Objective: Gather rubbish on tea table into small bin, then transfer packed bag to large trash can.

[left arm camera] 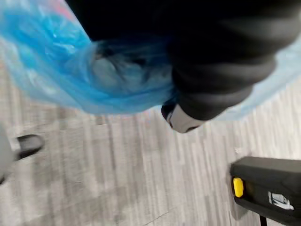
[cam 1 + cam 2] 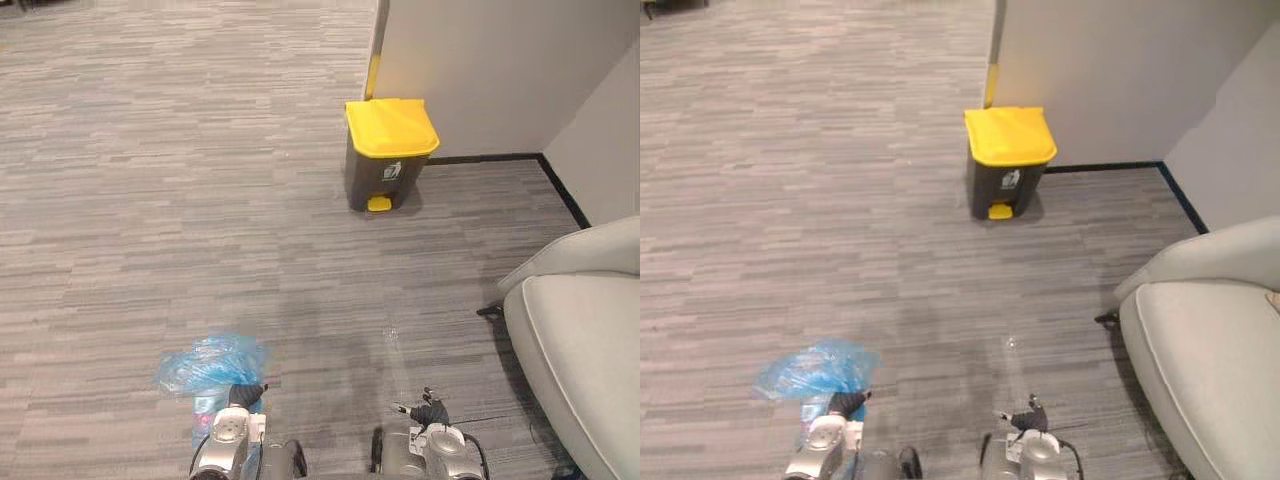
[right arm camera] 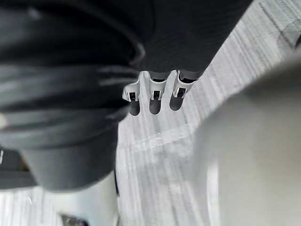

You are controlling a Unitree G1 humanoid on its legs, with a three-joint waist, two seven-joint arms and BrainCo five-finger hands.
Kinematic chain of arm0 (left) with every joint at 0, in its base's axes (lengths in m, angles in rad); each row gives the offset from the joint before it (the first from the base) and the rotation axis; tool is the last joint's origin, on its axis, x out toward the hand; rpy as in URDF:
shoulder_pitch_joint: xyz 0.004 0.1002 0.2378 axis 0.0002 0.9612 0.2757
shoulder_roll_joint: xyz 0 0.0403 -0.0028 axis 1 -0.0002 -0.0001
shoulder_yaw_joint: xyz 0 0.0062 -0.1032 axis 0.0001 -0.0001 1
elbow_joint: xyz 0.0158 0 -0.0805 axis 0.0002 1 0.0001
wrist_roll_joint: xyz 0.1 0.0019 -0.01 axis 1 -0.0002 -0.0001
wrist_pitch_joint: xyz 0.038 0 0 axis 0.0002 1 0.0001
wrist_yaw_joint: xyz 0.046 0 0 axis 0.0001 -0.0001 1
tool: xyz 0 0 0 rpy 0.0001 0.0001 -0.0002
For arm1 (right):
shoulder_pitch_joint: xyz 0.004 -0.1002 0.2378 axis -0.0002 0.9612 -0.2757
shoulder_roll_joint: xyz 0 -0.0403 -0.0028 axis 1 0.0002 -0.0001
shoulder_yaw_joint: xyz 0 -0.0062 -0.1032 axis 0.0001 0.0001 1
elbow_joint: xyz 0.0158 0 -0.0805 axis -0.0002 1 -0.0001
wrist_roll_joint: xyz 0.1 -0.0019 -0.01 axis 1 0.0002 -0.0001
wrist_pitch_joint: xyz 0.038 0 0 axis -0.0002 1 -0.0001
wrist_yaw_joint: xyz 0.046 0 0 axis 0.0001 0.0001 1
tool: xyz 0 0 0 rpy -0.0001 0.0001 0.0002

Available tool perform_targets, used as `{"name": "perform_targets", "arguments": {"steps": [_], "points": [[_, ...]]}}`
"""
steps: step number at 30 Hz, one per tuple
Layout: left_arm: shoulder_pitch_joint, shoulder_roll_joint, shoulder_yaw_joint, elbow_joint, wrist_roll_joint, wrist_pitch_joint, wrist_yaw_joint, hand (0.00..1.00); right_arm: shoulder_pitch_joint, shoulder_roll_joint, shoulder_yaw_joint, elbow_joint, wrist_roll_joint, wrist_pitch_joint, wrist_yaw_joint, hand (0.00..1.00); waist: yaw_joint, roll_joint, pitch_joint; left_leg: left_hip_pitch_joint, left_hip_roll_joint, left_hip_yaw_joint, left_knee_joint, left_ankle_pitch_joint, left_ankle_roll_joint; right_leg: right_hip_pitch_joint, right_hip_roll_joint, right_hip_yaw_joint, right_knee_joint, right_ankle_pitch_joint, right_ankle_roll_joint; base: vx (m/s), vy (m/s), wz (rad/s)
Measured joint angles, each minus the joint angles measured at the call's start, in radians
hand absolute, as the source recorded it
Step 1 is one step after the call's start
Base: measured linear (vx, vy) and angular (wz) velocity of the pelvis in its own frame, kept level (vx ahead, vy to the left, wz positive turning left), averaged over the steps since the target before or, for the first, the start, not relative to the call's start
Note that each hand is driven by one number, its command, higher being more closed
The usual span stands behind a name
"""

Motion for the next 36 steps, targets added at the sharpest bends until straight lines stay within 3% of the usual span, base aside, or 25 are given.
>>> {"name": "perform_targets", "arguments": {"steps": [1, 2, 3, 7, 9, 11, 14, 17, 18, 19, 20, 21, 23, 25, 27, 28, 30, 31, 32, 34, 35, 36], "points": [[-0.004, 0.003, 0.000, 0.000, 0.000, 0.000, 0.000, 1.00, -0.008, -0.001, 0.001, 0.000, -0.001, 0.000, 0.000, 0.00, -0.002, -0.005, -0.003, 0.010, 0.001, 0.001, -0.012, -0.003, -0.007, -0.006, 0.011, -0.010, -0.069, 0.024, -0.007, 0.41, -0.177, 0.01], [-0.011, 0.014, -0.001, 0.002, 0.000, -0.001, -0.001, 1.00, -0.009, -0.002, 0.002, 0.007, -0.002, 0.000, -0.001, 0.00, -0.007, -0.023, -0.008, 0.030, -0.012, -0.001, -0.036, -0.008, -0.028, -0.001, 0.028, -0.010, -0.239, 0.097, -0.010, 0.48, -0.183, 0.14], [-0.021, 0.015, -0.002, 0.031, 0.001, 0.001, -0.001, 1.00, -0.011, -0.023, 0.002, 0.045, -0.004, 0.002, -0.002, 0.00, -0.019, -0.008, 0.006, 0.069, -0.010, -0.045, -0.064, -0.012, -0.049, 0.021, 0.056, -0.007, -0.284, 0.198, -0.094, 0.41, -0.151, 0.10], [-0.022, 0.009, 0.004, 0.049, 0.001, 0.000, -0.003, 1.00, -0.006, -0.041, -0.013, 0.058, -0.001, 0.008, -0.005, 0.00, -0.018, 0.010, 0.004, 0.069, 0.033, -0.124, 0.015, 0.006, -0.074, 0.051, 0.077, -0.035, -0.231, 0.109, -0.143, 0.40, -0.178, 0.05], [-0.020, -0.028, 0.010, 0.019, 0.001, -0.002, -0.006, 1.00, 0.015, -0.038, 0.001, 0.043, 0.000, 0.008, -0.007, 0.00, -0.014, 0.012, 0.009, -0.096, 0.119, -0.157, 0.464, 0.048, -0.114, 0.202, 0.102, -0.060, -0.328, 0.096, -0.148, 0.43, -0.145, 0.38], [0.000, -0.054, 0.010, -0.018, 0.001, -0.002, -0.010, 1.00, 0.021, -0.030, 0.007, 0.012, 0.001, 0.007, -0.007, 0.00, 0.002, 0.012, 0.009, -0.194, 0.167, -0.144, 0.668, 0.016, -0.088, 0.286, 0.113, -0.053, -0.371, 0.075, -0.155, 0.32, -0.011, -0.08], [0.021, -0.066, 0.010, -0.037, -0.001, -0.002, -0.015, 1.00, 0.017, -0.017, 0.002, -0.021, 0.008, 0.002, -0.007, 0.00, 0.014, 0.015, 0.007, -0.298, 0.182, -0.117, 0.632, -0.007, -0.069, 0.351, 0.111, -0.029, -0.397, 0.047, -0.140, 0.29, 0.082, -0.28], [0.021, -0.073, 0.014, -0.038, -0.001, -0.001, -0.016, 1.00, 0.024, -0.003, -0.017, -0.028, 0.012, 0.001, -0.009, 0.00, 0.036, 0.013, 0.008, -0.361, 0.131, -0.099, 0.334, 0.016, -0.057, 0.404, 0.080, -0.009, -0.431, 0.024, -0.095, 0.30, 0.193, -0.13], [0.024, -0.079, 0.013, -0.035, -0.001, -0.001, -0.019, 1.00, 0.034, -0.006, -0.026, -0.022, 0.012, 0.002, -0.009, 0.00, 0.038, 0.018, 0.004, -0.357, 0.088, -0.119, 0.141, 0.095, -0.081, 0.424, 0.064, -0.002, -0.442, 0.003, -0.064, 0.28, 0.208, -0.09], [0.025, -0.079, 0.013, -0.031, -0.001, -0.001, -0.021, 1.00, 0.036, -0.011, -0.032, -0.013, 0.012, 0.003, -0.010, 0.00, 0.044, 0.017, 0.002, -0.341, 0.064, -0.138, 0.098, 0.203, -0.076, 0.432, 0.054, 0.018, -0.443, -0.008, -0.045, 0.38, 0.270, -0.15], [0.024, -0.072, 0.009, -0.016, -0.001, -0.001, -0.021, 1.00, 0.034, -0.002, -0.031, 0.006, 0.012, 0.007, -0.009, 0.00, 0.052, -0.006, -0.009, -0.320, 0.028, -0.123, 0.071, 0.198, -0.052, 0.434, 0.036, 0.050, -0.461, -0.009, -0.026, 0.41, 0.248, -0.04], [0.020, -0.059, 0.008, -0.011, -0.001, 0.000, -0.022, 1.00, 0.035, 0.004, -0.031, 0.024, 0.011, 0.009, -0.007, 0.00, 0.041, -0.028, -0.016, -0.329, -0.002, -0.115, 0.091, 0.170, -0.025, 0.450, 0.011, 0.083, -0.500, 0.006, -0.005, 0.43, 0.245, 0.04], [0.012, -0.053, 0.008, -0.005, 0.000, 0.001, -0.022, 1.00, 0.032, 0.002, -0.034, 0.028, 0.009, 0.010, -0.007, 0.00, 0.049, -0.034, -0.020, -0.339, -0.005, -0.082, 0.154, 0.118, 0.001, 0.460, -0.009, 0.116, -0.495, 0.014, 0.015, 0.46, 0.253, -0.20], [0.013, -0.046, 0.006, 0.005, 0.000, 0.001, -0.021, 1.00, 0.024, 0.000, -0.034, 0.026, 0.008, 0.008, -0.005, 0.00, 0.050, -0.033, -0.020, -0.295, -0.015, -0.048, 0.161, 0.077, 0.017, 0.422, -0.031, 0.153, -0.379, 0.013, 0.038, 0.38, 0.221, -0.48], [0.014, -0.019, -0.020, 0.003, 0.000, 0.001, -0.020, 1.00, 0.023, 0.003, -0.025, 0.022, 0.003, 0.008, -0.001, 0.00, 0.040, -0.025, -0.018, -0.191, -0.024, -0.024, 0.103, 0.043, 0.023, 0.258, -0.058, 0.179, 0.015, 0.047, 0.128, 0.34, 0.163, -0.39], [0.013, -0.012, -0.028, 0.003, 0.000, 0.001, -0.019, 1.00, 0.025, 0.002, -0.020, 0.022, 0.002, 0.008, 0.000, 0.00, 0.037, -0.025, -0.018, -0.175, -0.025, -0.022, 0.095, 0.039, 0.023, 0.231, -0.058, 0.178, 0.072, 0.046, 0.126, 0.34, 0.106, -0.15], [0.003, 0.005, -0.037, 0.001, 0.000, 0.001, -0.014, 1.00, 0.029, 0.002, -0.002, 0.016, 0.001, 0.008, 0.001, 0.00, 0.024, -0.020, -0.014, -0.080, -0.024, -0.017, 0.047, 0.019, 0.015, 0.121, -0.057, 0.108, 0.206, 0.006, 0.053, 0.27, 0.010, -0.09], [0.003, 0.005, -0.037, 0.001, -0.001, 0.001, -0.012, 1.00, 0.025, 0.002, -0.002, 0.016, 0.001, 0.007, 0.001, 0.00, 0.021, -0.019, -0.014, -0.064, -0.023, -0.016, 0.037, 0.019, 0.014, 0.109, -0.055, 0.090, 0.200, -0.002, 0.041, 0.28, -0.052, -0.02], [0.001, 0.005, -0.035, 0.001, -0.001, 0.001, -0.007, 1.00, 0.021, -0.001, -0.002, 0.012, 0.001, 0.006, 0.000, 0.00, 0.008, -0.012, -0.009, -0.022, -0.018, -0.016, 0.007, 0.019, 0.014, 0.074, -0.046, 0.027, 0.141, -0.018, 0.012, 0.28, -0.096, 0.04], [-0.005, 0.006, -0.029, 0.001, -0.001, 0.001, -0.004, 1.00, 0.012, -0.002, -0.002, 0.013, 0.000, 0.006, 0.000, 0.00, -0.004, -0.008, -0.008, 0.008, -0.005, -0.016, -0.020, 0.017, 0.011, 0.040, -0.013, -0.021, -0.013, -0.002, -0.009, 0.28, -0.137, 0.08], [-0.012, 0.010, -0.029, 0.001, -0.001, -0.001, -0.004, 1.00, 0.010, -0.002, -0.002, 0.019, 0.000, 0.006, 0.000, 0.00, -0.005, -0.013, -0.009, 0.021, -0.001, -0.019, -0.039, 0.011, -0.015, 0.026, 0.011, -0.040, -0.194, 0.072, -0.014, 0.31, -0.186, 0.20], [-0.017, 0.017, -0.029, 0.017, -0.001, 0.000, -0.003, 1.00, 0.006, -0.014, -0.001, 0.040, -0.001, 0.007, 0.000, 0.00, -0.012, -0.025, -0.005, 0.047, -0.014, -0.052, -0.062, 0.005, -0.049, 0.051, 0.031, -0.039, -0.302, 0.195, -0.103, 0.38, -0.197, 0.13]]}}
